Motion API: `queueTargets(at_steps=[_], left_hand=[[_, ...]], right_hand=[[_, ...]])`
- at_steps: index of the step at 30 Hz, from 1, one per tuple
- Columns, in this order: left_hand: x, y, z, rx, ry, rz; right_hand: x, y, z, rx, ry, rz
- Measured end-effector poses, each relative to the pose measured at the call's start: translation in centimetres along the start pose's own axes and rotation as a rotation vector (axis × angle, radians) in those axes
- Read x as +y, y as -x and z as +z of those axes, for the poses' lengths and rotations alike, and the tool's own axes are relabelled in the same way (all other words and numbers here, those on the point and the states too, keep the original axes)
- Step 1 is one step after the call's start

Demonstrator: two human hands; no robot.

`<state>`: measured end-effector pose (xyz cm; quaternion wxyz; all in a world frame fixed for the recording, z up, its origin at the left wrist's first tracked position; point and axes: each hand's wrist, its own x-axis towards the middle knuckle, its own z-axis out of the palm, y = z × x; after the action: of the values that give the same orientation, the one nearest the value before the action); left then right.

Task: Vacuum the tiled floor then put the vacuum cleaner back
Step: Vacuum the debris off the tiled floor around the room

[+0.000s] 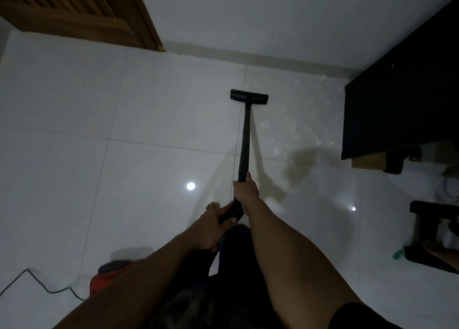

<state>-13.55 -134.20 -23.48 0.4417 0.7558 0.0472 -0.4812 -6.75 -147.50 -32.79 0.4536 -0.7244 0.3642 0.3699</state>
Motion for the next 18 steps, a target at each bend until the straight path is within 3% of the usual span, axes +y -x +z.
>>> queueTargets(at_steps=[8,18], left_hand=[[4.7,-5.1,-6.6,0.016,0.001,-0.030],[10.9,-11.2,-11.8,0.044,0.074,-0.068]], right_hand=[[-8.1,-4.2,-1.8,0.000,-0.175,0.053],[-17.0,-9.3,-5.6,-0.050,-0.125,0.048]])
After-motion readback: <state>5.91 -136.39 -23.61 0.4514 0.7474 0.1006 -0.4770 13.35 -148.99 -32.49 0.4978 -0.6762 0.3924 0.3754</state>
